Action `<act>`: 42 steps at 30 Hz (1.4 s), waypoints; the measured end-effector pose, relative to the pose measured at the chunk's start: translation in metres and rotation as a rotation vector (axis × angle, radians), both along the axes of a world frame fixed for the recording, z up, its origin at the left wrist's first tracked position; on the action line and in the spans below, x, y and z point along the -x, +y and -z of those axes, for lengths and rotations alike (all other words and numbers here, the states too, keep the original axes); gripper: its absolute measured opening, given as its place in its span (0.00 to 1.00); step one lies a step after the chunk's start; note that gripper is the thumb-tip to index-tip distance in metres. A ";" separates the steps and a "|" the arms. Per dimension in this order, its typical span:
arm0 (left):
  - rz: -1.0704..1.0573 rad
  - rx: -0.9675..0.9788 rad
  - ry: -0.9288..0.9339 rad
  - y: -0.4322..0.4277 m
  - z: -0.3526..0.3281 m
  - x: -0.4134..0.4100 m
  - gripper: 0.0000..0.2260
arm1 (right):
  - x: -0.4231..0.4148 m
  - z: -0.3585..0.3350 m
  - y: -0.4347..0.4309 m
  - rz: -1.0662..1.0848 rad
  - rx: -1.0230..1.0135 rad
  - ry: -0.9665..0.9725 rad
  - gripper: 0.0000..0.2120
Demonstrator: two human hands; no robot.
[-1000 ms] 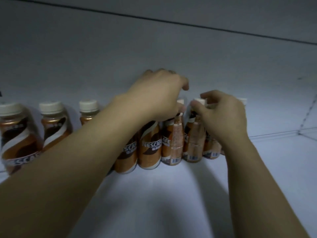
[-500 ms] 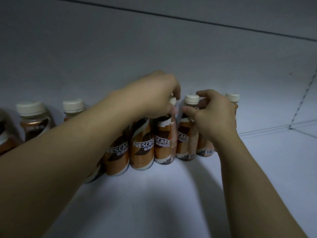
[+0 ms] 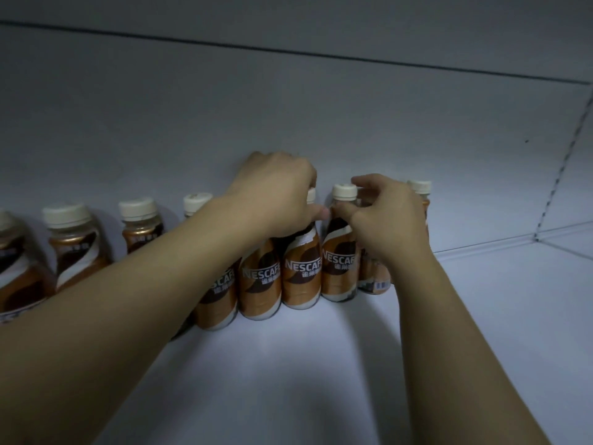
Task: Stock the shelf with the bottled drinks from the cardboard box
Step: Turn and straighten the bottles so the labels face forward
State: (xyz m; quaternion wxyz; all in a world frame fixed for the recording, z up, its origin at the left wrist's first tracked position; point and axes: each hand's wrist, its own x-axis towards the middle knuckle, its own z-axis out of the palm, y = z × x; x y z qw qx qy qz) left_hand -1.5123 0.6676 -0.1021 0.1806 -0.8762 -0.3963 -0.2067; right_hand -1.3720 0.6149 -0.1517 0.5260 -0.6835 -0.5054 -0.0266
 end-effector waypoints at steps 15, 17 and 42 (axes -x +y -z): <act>-0.009 0.016 -0.063 -0.001 0.002 0.003 0.19 | 0.009 0.005 0.010 0.054 -0.120 0.019 0.21; -0.029 0.006 -0.059 -0.001 0.005 0.001 0.20 | 0.006 0.004 0.010 0.009 -0.103 0.056 0.20; 0.191 0.137 -0.098 -0.015 -0.008 -0.069 0.22 | -0.086 -0.015 -0.008 0.267 -0.281 0.132 0.13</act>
